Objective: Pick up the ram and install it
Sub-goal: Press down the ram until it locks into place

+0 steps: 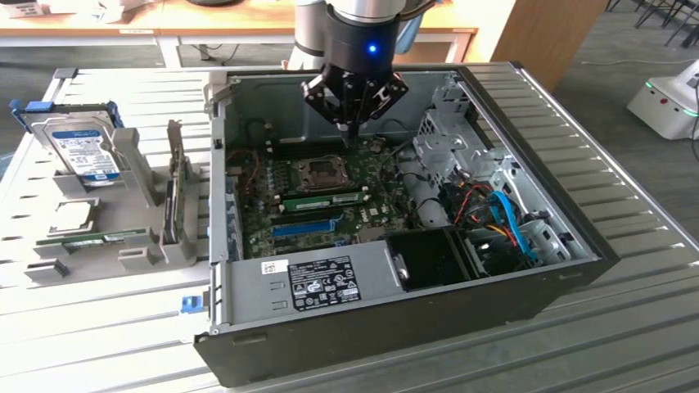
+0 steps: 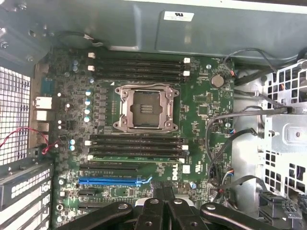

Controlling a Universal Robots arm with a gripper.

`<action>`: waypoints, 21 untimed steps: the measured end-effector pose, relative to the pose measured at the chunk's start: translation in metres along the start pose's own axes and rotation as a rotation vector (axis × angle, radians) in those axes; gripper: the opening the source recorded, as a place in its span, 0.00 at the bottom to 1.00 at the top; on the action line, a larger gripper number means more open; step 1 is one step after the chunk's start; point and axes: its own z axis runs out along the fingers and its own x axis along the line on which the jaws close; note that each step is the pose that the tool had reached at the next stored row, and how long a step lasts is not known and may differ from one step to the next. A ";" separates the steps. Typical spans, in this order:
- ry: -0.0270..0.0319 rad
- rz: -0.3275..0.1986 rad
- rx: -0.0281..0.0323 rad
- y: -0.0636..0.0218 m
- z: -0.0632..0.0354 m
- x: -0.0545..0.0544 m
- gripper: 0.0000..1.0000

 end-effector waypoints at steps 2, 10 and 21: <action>0.0066 0.000 0.0000 -0.0001 0.0000 -0.002 0.11; 0.0293 0.001 0.0001 -0.0002 0.0002 -0.006 0.11; 0.0291 0.003 -0.0002 0.0000 0.0006 0.003 0.11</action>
